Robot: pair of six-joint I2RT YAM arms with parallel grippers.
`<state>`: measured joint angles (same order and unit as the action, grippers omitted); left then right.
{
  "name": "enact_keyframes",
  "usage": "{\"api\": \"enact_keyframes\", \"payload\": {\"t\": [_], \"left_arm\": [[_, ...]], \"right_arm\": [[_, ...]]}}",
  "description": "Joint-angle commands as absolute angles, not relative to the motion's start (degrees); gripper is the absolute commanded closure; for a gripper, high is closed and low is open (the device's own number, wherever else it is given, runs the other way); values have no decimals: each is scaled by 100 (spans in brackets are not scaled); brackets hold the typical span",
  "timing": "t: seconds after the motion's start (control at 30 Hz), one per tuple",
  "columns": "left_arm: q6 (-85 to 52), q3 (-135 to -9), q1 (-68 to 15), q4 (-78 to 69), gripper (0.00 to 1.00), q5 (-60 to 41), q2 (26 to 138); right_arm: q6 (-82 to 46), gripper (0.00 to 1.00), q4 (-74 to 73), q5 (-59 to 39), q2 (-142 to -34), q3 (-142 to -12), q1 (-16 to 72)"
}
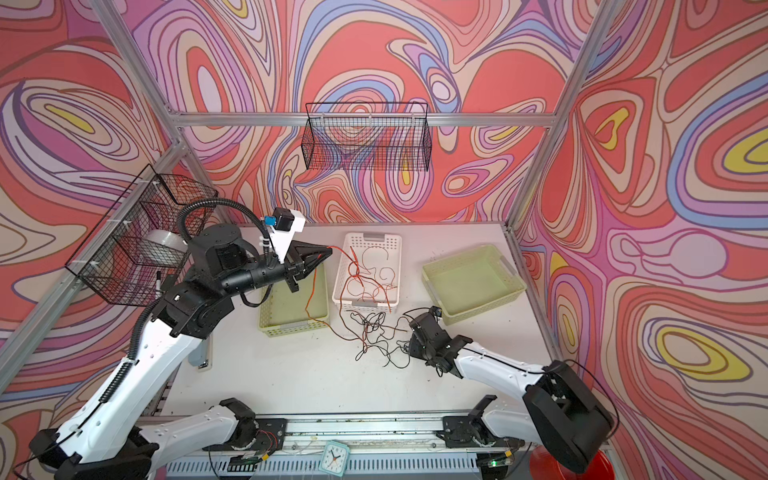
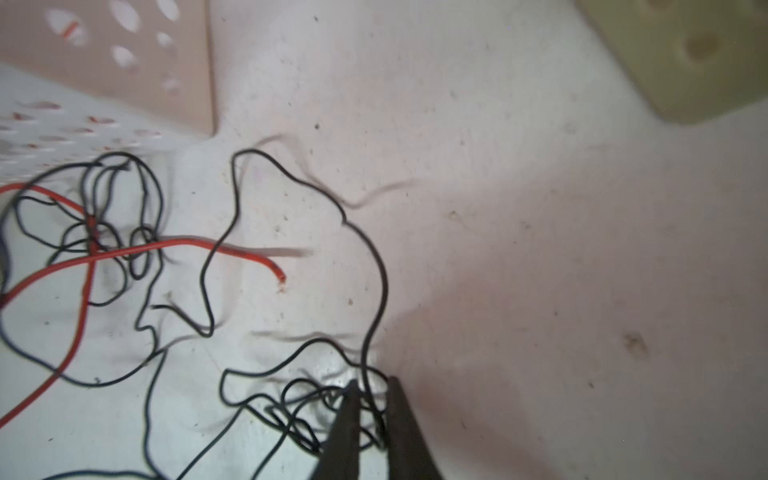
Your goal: Untangle the cables
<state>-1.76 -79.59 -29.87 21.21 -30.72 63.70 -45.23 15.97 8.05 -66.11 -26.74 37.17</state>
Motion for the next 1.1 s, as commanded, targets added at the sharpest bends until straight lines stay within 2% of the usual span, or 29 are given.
{"api": "enact_keyframes", "payload": {"t": [0.0,0.13,0.2,0.3,0.4,0.5,0.73,0.83,0.93,1.07], "left_arm": [[-341,-7828,-2944,1921,100,-3293,6403],[-450,-7697,-2944,1732,100,-3355,6466],[-477,-7688,-2944,1702,100,-3391,6522],[-541,-7632,-2954,1610,100,-3458,6600],[-573,-7597,-2960,1566,100,-3475,6666],[-572,-7567,-2954,1556,100,-3413,6688],[-582,-7497,-3064,1556,100,-3180,6769],[-615,-7462,-3119,1296,100,-3015,6785],[-682,-7470,-3155,1193,100,-2892,6815],[-694,-7529,-3216,1165,100,-2775,6834]], "right_arm": [[-3532,51,1630,1357,-5600,-3069,3770],[-2323,39,1681,1436,-4722,-3480,3779],[-1943,31,1720,1194,-4558,-3715,3780],[-1624,27,1739,716,-4608,-4053,3779],[-1506,27,1263,-227,-4740,-4295,3793],[-1562,33,899,-1015,-4935,-4482,3842],[-1716,48,501,-1412,-5550,-4988,4333],[-1763,45,385,-1441,-5950,-5185,4569],[-2007,35,-212,-1258,-6266,-4986,4729],[-2221,33,-694,-1016,-6816,-4976,4895]]}}
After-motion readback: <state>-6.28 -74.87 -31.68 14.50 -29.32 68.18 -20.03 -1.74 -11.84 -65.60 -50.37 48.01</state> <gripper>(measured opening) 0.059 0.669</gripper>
